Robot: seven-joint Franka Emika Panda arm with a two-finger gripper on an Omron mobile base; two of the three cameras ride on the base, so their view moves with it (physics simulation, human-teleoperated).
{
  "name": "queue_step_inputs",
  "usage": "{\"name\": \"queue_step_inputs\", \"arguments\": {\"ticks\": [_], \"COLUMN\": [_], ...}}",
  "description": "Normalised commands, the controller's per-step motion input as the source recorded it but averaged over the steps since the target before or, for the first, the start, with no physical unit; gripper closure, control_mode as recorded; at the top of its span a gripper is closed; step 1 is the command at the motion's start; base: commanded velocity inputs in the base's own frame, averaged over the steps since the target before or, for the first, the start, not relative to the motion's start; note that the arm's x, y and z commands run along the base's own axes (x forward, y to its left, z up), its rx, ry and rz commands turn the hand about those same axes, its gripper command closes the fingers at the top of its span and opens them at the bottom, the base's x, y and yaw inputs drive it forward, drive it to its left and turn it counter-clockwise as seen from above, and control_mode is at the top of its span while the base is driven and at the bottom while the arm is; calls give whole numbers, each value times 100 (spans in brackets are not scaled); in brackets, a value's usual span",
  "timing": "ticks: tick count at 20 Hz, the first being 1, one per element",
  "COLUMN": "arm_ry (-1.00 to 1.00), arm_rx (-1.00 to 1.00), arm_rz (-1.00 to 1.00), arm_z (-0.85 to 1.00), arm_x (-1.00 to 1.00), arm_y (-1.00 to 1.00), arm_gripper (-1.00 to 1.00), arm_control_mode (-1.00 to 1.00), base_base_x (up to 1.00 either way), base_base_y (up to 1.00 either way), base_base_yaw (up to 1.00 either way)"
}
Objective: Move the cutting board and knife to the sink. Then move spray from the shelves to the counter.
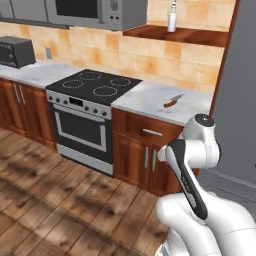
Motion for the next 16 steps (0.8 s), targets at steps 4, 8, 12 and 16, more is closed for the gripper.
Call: {"name": "queue_step_inputs", "arguments": {"ticks": [4,8,12,16], "arm_ry": [0,0,0,0], "arm_rx": [0,0,0,0], "arm_rz": [0,0,0,0], "arm_z": [0,0,0,0], "arm_x": [0,0,0,0], "arm_y": [0,0,0,0], "arm_gripper": [-100,-100,-100,-100], "arm_control_mode": [100,100,100,100], "base_base_x": [86,80,76,68], "base_base_y": [37,43,40,38], "base_base_yaw": [1,-10,-23,-39]}}
